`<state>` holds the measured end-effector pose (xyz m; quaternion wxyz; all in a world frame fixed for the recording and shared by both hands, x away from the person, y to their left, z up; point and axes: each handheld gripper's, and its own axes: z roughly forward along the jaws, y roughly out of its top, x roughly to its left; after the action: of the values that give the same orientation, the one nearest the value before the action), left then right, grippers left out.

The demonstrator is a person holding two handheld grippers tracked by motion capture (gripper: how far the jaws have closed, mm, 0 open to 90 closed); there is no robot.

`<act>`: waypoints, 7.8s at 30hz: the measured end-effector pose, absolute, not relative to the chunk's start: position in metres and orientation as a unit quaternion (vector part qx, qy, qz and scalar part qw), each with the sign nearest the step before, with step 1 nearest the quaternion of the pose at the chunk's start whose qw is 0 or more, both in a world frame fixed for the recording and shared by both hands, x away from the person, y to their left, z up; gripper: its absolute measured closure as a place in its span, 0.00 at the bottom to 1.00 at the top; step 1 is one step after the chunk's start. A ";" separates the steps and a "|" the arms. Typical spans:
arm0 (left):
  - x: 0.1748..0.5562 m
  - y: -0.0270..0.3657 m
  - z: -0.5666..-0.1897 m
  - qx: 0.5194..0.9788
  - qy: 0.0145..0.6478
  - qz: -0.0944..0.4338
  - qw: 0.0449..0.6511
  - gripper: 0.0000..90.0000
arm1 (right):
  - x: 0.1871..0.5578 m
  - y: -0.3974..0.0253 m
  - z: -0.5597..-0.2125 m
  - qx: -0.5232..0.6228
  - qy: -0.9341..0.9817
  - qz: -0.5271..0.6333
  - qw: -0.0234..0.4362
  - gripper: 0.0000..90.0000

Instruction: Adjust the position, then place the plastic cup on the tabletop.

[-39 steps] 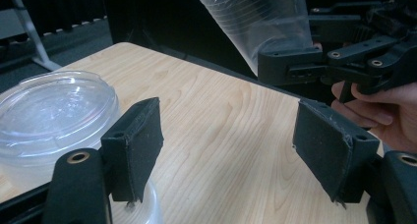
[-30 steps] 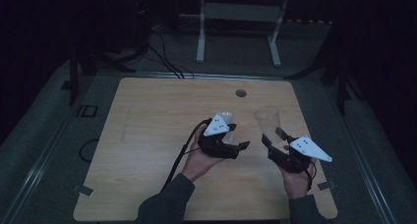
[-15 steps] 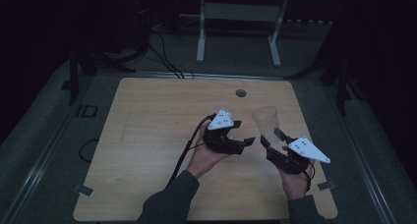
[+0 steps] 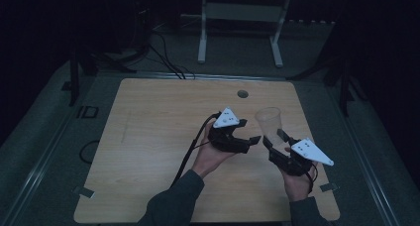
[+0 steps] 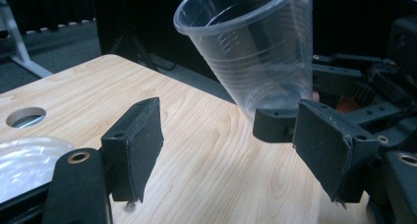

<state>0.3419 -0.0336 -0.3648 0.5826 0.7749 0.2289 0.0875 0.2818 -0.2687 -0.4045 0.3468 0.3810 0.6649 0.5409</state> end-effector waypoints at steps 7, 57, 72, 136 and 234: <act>0.345 -0.039 -0.361 0.768 0.233 0.074 0.591 0.29 | 0.281 -0.268 -0.404 0.381 0.663 0.542 0.349 0.47; 0.360 -0.072 -0.362 0.724 0.274 0.009 0.633 0.23 | 0.282 -0.261 -0.408 0.380 0.666 0.546 0.338 0.46; 0.357 -0.072 -0.360 0.721 0.272 0.018 0.637 0.34 | 0.283 -0.261 -0.408 0.376 0.673 0.542 0.335 0.43; 0.349 -0.077 -0.360 0.735 0.264 0.067 0.621 0.28 | 0.292 -0.259 -0.402 0.385 0.714 0.520 0.267 0.46; 0.344 -0.077 -0.376 0.750 0.252 0.141 0.596 0.33 | 0.290 -0.295 -0.402 0.419 0.705 0.505 0.269 0.34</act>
<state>0.3436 -0.0766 -0.3756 0.5955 0.7498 0.2516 0.1410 0.2902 -0.2954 -0.4023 0.2691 0.4192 0.7052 0.5046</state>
